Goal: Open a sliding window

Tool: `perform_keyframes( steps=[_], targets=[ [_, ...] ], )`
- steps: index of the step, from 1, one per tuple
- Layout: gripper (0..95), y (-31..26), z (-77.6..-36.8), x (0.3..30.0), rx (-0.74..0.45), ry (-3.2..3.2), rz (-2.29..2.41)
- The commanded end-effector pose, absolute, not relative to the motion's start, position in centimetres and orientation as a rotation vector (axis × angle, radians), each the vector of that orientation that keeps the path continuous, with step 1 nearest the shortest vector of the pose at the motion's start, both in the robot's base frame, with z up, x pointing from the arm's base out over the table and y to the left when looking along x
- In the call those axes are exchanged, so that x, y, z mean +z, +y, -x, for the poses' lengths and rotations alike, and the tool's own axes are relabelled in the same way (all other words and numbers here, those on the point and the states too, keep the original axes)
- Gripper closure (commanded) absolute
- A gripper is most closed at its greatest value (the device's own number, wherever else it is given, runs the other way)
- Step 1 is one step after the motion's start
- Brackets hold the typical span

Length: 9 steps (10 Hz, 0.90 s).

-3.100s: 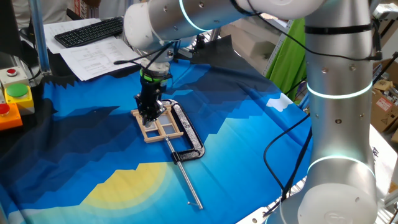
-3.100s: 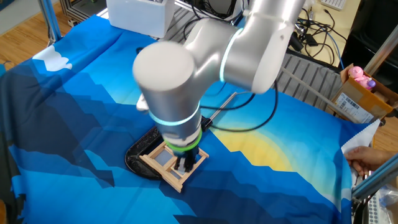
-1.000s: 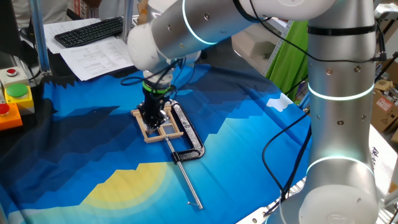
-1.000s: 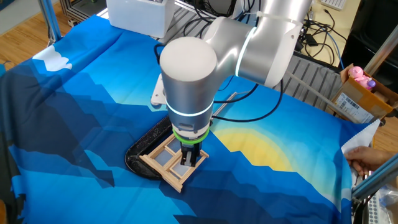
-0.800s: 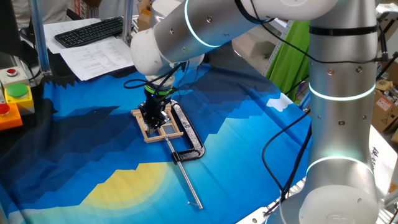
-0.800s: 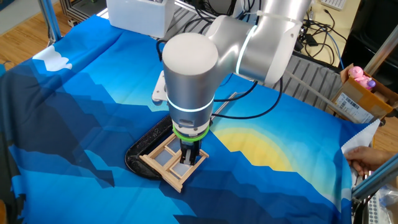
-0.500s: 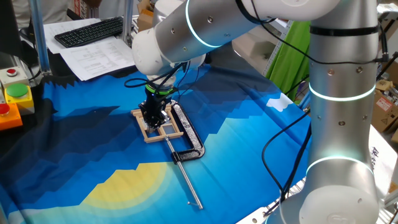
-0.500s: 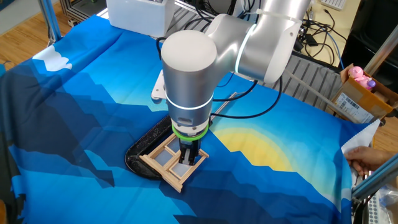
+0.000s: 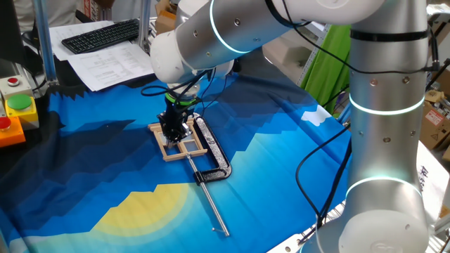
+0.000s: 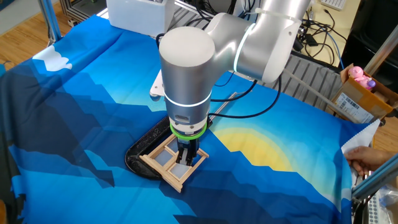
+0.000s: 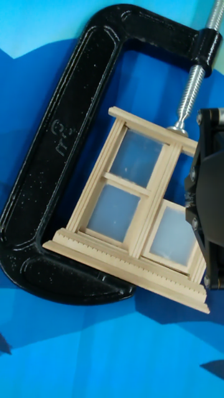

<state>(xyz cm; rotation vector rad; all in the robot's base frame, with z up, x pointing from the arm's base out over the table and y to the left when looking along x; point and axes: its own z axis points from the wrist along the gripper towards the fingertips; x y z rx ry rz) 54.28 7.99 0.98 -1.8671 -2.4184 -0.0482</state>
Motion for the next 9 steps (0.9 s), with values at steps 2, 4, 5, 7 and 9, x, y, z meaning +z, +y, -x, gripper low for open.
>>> perform_keyframes(
  steps=[2, 4, 5, 7, 9],
  targets=[
    [95.0, 8.0, -54.5, 0.8, -0.050, -2.415, 1.881],
    [95.0, 8.0, -54.6, 0.8, -0.050, -2.411, 1.885],
    [95.0, 8.0, -54.6, 0.8, -0.053, -2.405, 1.886],
    [95.0, 8.5, -54.4, 1.3, -0.044, -2.393, 1.839],
    [95.0, 8.9, -54.1, 2.7, -0.106, -2.380, 1.767]
  ],
)
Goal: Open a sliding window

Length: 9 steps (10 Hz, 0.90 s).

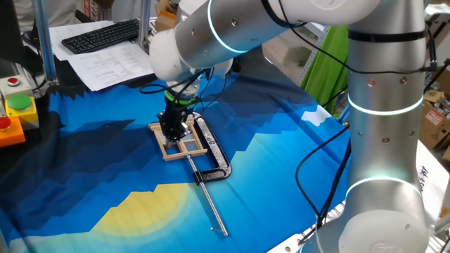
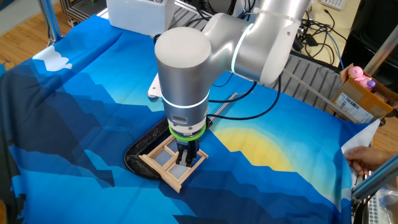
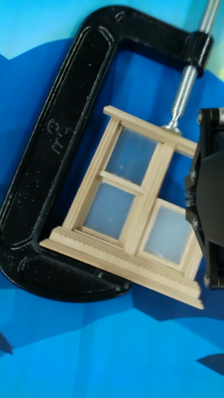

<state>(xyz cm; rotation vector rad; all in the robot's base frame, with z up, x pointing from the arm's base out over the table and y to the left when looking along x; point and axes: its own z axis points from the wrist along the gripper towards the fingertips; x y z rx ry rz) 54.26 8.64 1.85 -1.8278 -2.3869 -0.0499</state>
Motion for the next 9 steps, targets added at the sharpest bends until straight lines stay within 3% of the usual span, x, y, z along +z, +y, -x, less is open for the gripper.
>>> perform_keyframes(
  steps=[1, 5, 9],
  targets=[
    [95.0, 8.8, -54.1, 3.0, -0.125, -2.390, 1.740],
    [95.0, 8.9, -53.0, 6.6, -0.267, -2.540, 1.420],
    [95.0, 8.4, -52.0, 9.1, -0.310, -2.614, 1.278]
  ],
)
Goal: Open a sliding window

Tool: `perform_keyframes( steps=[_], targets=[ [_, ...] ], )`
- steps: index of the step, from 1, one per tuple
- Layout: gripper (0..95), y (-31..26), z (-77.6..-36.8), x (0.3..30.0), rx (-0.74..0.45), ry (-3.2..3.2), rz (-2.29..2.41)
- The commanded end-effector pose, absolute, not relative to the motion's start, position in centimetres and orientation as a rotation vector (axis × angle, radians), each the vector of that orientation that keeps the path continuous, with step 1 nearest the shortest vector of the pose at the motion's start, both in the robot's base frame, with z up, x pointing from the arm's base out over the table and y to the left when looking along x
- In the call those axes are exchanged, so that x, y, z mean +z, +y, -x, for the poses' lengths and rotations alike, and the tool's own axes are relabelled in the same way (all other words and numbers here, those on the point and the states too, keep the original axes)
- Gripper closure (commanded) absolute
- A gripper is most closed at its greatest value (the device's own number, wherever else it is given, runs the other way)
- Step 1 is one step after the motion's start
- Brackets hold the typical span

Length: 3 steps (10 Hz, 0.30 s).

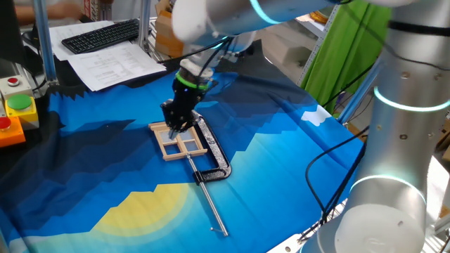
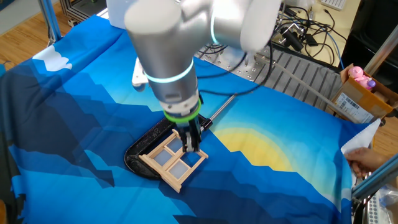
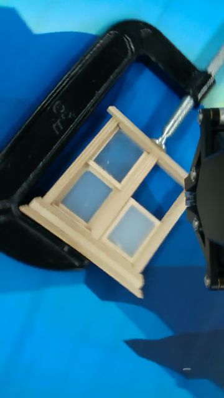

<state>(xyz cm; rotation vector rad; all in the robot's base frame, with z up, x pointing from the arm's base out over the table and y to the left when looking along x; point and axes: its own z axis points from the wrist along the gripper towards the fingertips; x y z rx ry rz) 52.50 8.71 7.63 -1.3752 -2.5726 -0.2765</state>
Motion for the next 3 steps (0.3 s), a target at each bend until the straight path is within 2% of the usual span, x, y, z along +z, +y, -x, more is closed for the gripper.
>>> perform_keyframes(
  steps=[1, 3],
  targets=[
    [95.0, 8.26, -51.64, 9.44, -0.308, -2.625, 1.264],
    [95.0, 8.15, -50.95, 9.94, -0.300, -2.652, 1.234]
  ],
)
